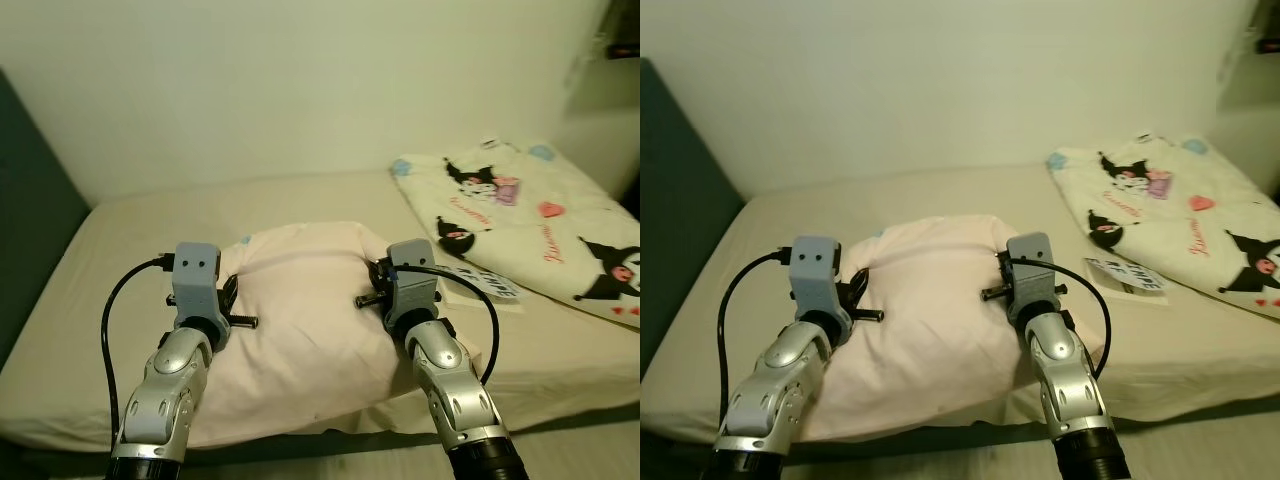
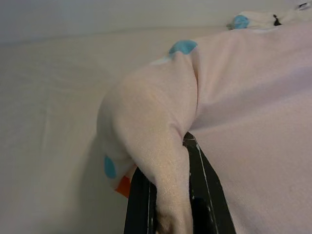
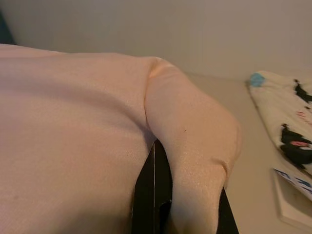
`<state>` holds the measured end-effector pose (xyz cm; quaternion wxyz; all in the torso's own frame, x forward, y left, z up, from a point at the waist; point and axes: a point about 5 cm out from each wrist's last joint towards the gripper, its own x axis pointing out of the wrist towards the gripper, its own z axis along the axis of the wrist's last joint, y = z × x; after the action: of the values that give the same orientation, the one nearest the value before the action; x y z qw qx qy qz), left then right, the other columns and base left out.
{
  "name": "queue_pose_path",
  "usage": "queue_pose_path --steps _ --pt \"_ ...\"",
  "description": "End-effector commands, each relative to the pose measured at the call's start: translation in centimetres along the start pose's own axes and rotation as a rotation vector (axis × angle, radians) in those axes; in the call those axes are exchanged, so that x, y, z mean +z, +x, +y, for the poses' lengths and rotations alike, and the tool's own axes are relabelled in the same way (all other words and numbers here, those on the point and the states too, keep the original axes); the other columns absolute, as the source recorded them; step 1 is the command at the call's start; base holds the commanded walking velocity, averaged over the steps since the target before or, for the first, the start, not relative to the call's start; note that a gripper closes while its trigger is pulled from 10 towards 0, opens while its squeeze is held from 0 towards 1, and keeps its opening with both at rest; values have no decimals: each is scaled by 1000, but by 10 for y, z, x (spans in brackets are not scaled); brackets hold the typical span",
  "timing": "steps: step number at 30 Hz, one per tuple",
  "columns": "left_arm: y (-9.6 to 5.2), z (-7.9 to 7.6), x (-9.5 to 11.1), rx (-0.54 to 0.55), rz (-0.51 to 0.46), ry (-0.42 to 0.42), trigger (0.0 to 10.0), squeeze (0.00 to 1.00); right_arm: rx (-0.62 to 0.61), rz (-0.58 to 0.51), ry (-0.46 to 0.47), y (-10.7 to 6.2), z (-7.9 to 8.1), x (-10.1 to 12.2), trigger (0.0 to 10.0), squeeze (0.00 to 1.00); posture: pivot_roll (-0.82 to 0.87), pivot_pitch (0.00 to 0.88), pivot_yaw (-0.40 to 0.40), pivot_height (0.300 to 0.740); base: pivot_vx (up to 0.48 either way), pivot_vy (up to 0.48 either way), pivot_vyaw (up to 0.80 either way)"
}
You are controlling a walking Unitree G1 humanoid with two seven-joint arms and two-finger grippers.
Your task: Clean up the room
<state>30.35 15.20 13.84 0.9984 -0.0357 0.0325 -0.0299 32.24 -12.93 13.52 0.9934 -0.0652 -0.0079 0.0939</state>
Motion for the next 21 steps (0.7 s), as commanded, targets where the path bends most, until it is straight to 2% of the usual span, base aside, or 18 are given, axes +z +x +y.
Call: queue_pose_path --steps 1,21 --pt "-1 13 11 55 -42 27 10000 0 -31 -42 8 0 -4 9 10000 0 -76 75 33 740 0 0 800" --pt "-1 10 13 44 -27 83 10000 0 -51 -56 21 2 -9 13 10000 0 -70 81 43 740 0 0 800"
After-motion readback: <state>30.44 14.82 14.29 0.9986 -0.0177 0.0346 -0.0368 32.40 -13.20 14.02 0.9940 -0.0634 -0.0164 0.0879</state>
